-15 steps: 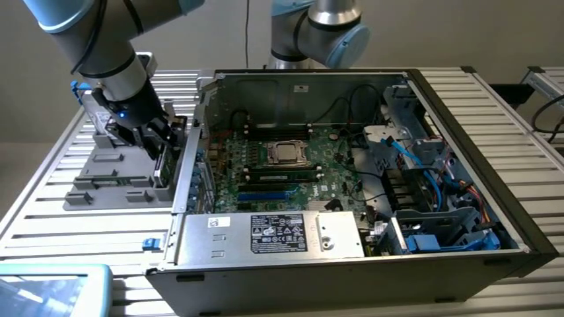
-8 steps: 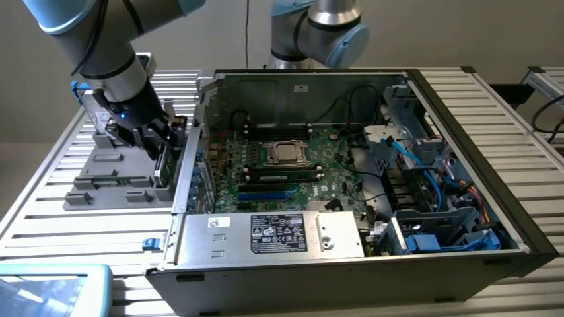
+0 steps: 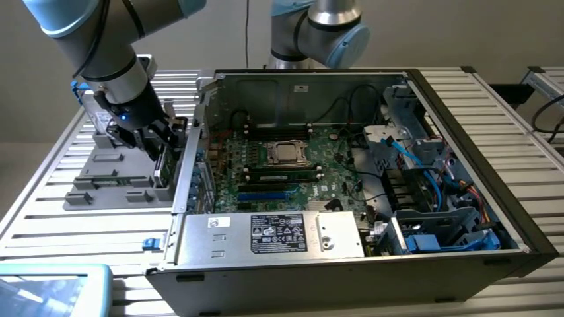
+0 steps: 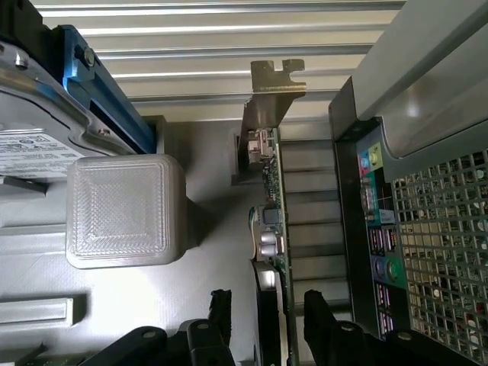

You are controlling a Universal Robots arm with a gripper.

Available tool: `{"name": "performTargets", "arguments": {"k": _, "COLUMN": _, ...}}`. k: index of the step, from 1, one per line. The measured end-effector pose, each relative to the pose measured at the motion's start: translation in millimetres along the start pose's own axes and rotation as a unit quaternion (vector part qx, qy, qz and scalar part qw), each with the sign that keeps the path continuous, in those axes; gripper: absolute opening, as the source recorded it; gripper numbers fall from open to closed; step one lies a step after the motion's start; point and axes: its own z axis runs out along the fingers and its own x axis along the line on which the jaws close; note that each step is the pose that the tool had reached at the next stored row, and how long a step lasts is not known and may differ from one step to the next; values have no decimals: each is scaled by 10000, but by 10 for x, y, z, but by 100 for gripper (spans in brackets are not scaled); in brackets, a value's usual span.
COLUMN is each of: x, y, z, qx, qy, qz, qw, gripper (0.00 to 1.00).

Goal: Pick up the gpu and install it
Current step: 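Pick up the gpu and move the gpu toward the slot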

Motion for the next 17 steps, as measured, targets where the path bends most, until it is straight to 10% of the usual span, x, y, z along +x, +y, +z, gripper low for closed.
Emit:
{"name": "performTargets", "arguments": {"k": 5, "x": 0, "y": 0, "z": 1, "qx": -1, "qy": -1, "qz": 0, "qw": 10000, "gripper": 50}}
{"name": "performTargets", "arguments": {"k": 9, "x": 0, "y": 0, "z": 1, "qx": -1, "qy": -1, "qz": 0, "qw": 10000, "gripper": 29}}
{"name": "performTargets", "arguments": {"k": 17, "x": -2, "y": 4, "z": -23, "qx": -24, "qy": 21, "qz": 4, "qw": 10000, "gripper": 29}}
